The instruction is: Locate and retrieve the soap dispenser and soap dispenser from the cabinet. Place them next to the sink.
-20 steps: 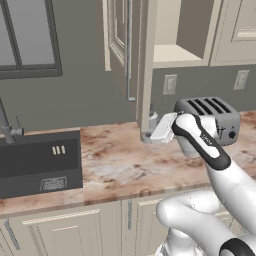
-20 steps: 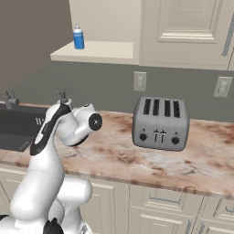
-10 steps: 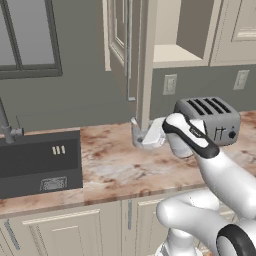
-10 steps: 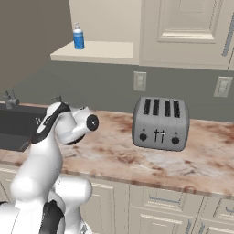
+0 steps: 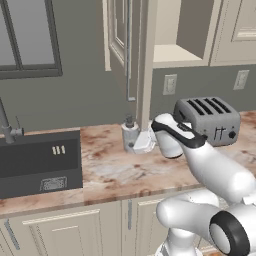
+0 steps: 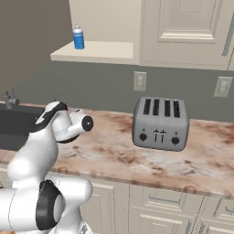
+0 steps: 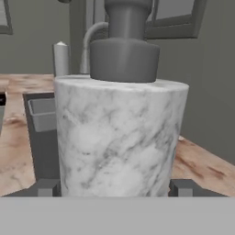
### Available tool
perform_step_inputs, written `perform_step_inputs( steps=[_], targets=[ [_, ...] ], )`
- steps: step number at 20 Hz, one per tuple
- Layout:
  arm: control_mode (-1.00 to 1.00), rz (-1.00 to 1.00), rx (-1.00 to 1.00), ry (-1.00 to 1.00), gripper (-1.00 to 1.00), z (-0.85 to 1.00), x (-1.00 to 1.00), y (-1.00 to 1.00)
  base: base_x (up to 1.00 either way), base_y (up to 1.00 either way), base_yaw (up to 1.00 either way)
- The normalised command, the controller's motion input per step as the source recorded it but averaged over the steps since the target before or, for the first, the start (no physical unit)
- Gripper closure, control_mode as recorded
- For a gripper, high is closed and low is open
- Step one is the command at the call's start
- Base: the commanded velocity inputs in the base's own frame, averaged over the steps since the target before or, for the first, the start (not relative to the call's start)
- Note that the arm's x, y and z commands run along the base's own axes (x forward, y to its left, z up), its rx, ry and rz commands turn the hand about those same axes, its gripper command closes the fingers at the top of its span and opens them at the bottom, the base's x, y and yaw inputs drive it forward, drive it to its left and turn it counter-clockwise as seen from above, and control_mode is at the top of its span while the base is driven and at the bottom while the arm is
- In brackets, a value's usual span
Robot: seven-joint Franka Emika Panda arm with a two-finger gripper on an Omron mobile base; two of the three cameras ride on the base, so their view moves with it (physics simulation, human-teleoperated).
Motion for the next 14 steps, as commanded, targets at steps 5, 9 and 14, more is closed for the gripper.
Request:
perform_step_inputs(
  steps=[5, 9, 14],
  targets=[
    [-1.0, 0.04, 0.0, 0.0, 1.0, -0.31, 0.16, 0.35, 0.0, 0.0, 0.0],
    [-1.0, 0.04, -0.01, 0.0, 1.0, -0.32, 0.15, 0.32, 0.0, 0.0, 0.0],
    [-1.0, 0.02, -0.02, 0.0, 1.0, -0.27, 0.22, 0.33, 0.0, 0.0, 0.0]
  ],
)
